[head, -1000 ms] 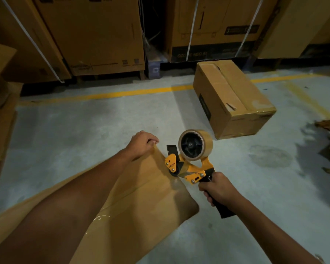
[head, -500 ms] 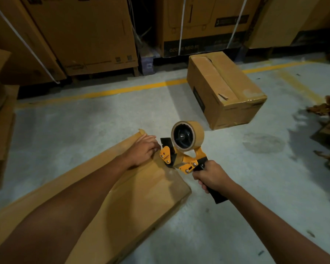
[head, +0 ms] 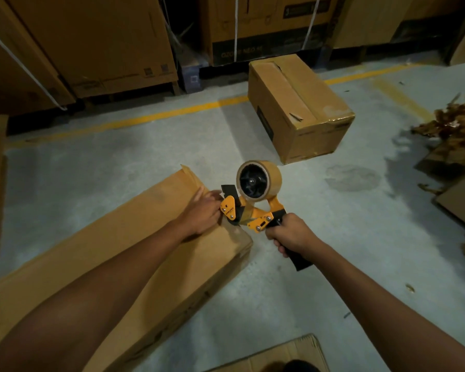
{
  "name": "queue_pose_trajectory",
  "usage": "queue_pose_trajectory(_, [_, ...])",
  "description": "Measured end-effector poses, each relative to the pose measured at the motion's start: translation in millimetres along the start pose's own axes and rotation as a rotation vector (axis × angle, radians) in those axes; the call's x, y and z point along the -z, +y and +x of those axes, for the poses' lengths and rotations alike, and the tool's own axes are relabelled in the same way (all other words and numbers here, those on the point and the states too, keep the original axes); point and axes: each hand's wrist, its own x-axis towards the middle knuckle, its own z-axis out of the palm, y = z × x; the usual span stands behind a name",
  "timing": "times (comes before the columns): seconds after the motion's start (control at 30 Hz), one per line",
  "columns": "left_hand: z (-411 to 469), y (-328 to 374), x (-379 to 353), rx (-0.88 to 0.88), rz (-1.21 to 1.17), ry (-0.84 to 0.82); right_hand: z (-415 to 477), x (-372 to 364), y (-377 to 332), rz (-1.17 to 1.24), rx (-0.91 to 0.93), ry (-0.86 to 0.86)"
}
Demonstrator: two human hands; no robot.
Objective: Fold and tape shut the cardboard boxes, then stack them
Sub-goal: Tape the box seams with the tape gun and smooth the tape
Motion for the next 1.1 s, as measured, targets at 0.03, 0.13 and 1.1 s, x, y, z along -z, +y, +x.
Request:
queue_pose_trajectory(0.03, [0, -2, -1, 0.010, -0.008, 0.006, -1, -1, 0, 0.011, -0.003, -0.001])
queue_pose_trajectory(0.13, [1, 0, -1, 0.012, -0.008, -0.004, -5, 2, 3, -0.012, 0.002, -0.015])
queue_pose_trajectory(1.1, [-49, 73, -19, -0.040, 0.189, -0.210, -73, 32, 62, -0.024, -0.076, -0.034])
